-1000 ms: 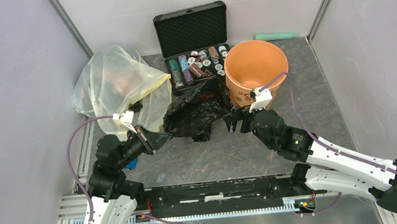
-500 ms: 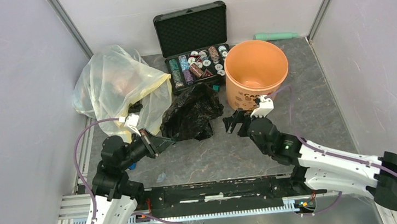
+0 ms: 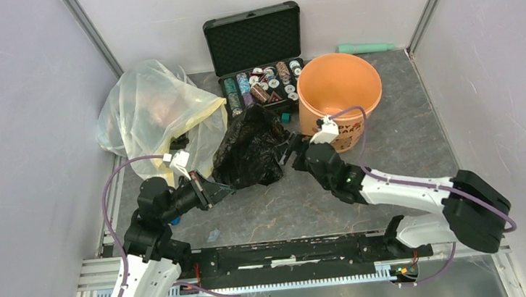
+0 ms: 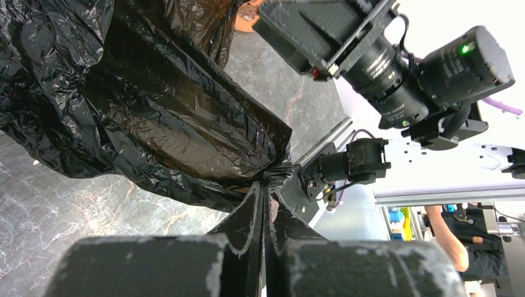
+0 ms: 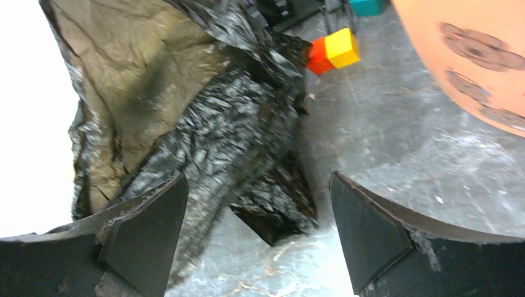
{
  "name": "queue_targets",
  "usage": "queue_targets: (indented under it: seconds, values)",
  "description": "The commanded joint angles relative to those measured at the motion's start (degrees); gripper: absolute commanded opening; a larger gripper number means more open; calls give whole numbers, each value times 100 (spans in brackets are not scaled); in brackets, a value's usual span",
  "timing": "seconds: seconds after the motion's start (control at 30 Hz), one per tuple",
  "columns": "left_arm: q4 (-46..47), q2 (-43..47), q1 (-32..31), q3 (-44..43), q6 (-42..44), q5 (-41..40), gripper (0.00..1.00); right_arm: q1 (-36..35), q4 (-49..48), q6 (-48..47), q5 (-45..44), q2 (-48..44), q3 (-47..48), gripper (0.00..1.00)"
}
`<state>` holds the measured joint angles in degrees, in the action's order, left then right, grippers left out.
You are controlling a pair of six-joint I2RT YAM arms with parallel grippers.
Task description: Put the trash bags into the trash bin
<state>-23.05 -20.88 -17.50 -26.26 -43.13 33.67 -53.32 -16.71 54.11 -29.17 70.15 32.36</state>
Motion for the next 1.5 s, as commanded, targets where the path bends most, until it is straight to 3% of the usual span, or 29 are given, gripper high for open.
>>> queue_targets:
  seconds: [0.0, 0.3, 0.53, 0.6, 0.73, 0.93, 1.07, 1.23, 1.37, 1.47]
  values:
    - [187, -39, -69, -23, -187, 149, 2, 50, -78, 187, 84, 491, 831, 91]
    - [187, -8, -125, -12, -200, 124, 2, 252, 499, 827, -436, 949, 1036, 82]
    - [187, -20, -139, -21, -187, 131, 2, 337, 567, 905, -293, 1210, 966, 81]
    - [186, -12, -140, -21, -187, 139, 2, 375, 502, 904, -224, 1294, 957, 76]
    - [178, -17, -139, -28, -195, 148, 2, 435, 466, 853, -146, 1270, 896, 55]
    - [187, -115, -149, -32, -178, 154, 4, 452, 481, 191, -289, 621, 766, 4]
    - [187, -306, -149, -75, -164, 209, 21, 458, 547, -683, -169, 62, 818, 0]
    - [-320, -605, -155, -530, 191, 81, 70, 453, 814, -1823, 44, -627, 897, 0]
    - [-1493, -993, -157, -1648, 980, -971, 87, 454, 916, -2612, 667, -1072, 861, 0]
    - [-1852, -1274, -150, -2298, 1378, -1818, 93, 455, 854, -2961, 1134, -1406, 706, 0]
